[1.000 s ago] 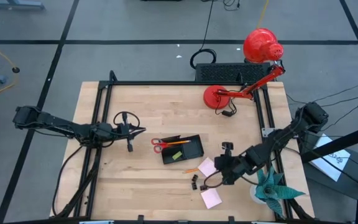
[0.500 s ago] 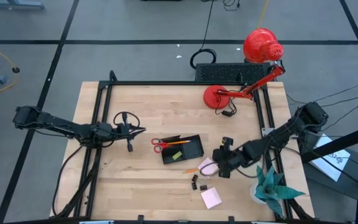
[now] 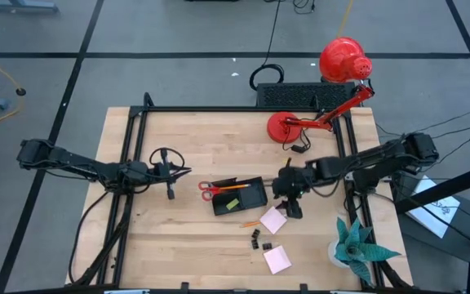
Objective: Pick and place office supplies into organizer
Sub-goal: Put the top sticky note into the right compartment of the desk organizer
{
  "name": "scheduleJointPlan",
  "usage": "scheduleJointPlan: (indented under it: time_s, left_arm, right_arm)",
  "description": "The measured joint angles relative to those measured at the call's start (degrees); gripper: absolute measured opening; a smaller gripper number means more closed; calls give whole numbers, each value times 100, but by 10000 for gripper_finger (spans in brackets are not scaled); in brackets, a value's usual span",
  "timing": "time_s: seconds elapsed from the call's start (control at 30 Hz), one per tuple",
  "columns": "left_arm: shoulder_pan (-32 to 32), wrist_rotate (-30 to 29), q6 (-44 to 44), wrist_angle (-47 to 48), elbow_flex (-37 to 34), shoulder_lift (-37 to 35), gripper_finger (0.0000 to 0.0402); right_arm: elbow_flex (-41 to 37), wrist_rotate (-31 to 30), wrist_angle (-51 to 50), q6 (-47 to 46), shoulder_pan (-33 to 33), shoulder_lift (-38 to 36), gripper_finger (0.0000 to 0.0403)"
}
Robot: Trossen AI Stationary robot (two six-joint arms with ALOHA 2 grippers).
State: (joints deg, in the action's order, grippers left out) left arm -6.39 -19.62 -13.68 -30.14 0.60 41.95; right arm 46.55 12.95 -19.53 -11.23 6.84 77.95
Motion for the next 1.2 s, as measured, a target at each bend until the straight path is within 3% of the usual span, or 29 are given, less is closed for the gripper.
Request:
scheduleJointPlan:
  time_s: [0.17,0.83,1.2]
  left_arm:
    - [0,0,-172,95,0,1,31]
    - [0,-4,-268,104,0,-1,31]
    - [1,-2,-228,121,0,1,31]
  right_arm:
    - [-43,537,-42,289,-346,87,179]
    - [-114,1277,422,786,-697,1006,174]
    - [-112,949,591,937,-839,1005,174]
